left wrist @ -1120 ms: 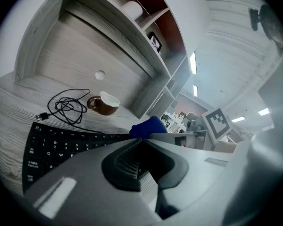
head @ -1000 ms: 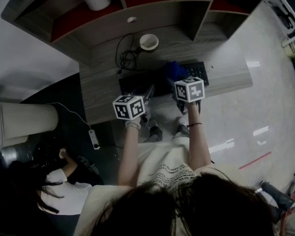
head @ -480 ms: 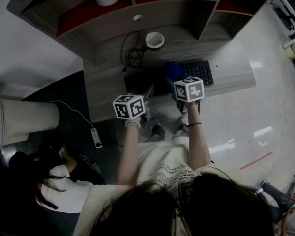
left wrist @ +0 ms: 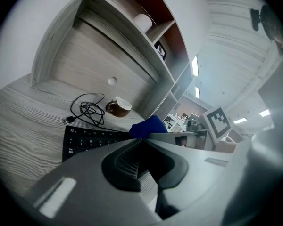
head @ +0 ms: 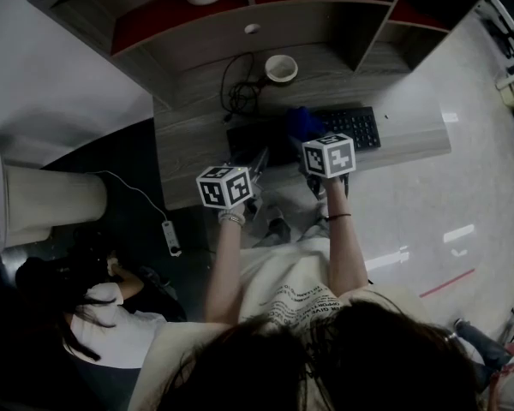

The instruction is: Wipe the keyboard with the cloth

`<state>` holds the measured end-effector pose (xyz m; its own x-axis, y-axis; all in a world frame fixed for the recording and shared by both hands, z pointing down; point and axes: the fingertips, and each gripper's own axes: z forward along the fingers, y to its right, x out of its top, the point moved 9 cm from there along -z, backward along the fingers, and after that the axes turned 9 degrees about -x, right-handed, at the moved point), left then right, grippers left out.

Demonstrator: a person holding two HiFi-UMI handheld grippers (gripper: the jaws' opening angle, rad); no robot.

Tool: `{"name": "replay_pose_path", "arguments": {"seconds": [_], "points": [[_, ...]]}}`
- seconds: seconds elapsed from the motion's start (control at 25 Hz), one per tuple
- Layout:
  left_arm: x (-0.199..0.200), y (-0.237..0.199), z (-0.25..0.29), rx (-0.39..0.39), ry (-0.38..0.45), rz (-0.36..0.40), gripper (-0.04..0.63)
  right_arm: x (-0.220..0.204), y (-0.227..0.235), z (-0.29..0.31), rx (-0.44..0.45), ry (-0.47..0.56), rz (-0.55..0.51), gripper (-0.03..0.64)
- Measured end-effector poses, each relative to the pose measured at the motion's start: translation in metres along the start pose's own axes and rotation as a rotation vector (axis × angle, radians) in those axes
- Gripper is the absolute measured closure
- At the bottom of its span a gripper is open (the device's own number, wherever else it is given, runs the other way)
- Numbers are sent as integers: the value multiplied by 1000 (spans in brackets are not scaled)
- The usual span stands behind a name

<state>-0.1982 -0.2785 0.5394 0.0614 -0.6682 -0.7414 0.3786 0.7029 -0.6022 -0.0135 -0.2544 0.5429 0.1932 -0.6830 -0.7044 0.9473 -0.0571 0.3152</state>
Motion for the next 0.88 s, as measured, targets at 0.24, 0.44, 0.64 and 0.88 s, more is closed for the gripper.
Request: {"name": "replay_pose_path", "arguments": {"seconds": [0.24, 0.44, 0.64, 0.88], "points": [[2, -8, -12, 12, 11, -5, 592, 2, -12, 9, 8, -7, -10, 557], [2, -17, -20, 25, 20, -15, 592, 2, -22, 18, 20, -19, -26, 557], [1, -23, -25, 32, 24, -22, 592, 4, -28, 23, 26, -24, -34, 557], [3, -27, -32, 39, 32, -24, 592, 6, -38, 28, 41, -26, -47, 557]]}}
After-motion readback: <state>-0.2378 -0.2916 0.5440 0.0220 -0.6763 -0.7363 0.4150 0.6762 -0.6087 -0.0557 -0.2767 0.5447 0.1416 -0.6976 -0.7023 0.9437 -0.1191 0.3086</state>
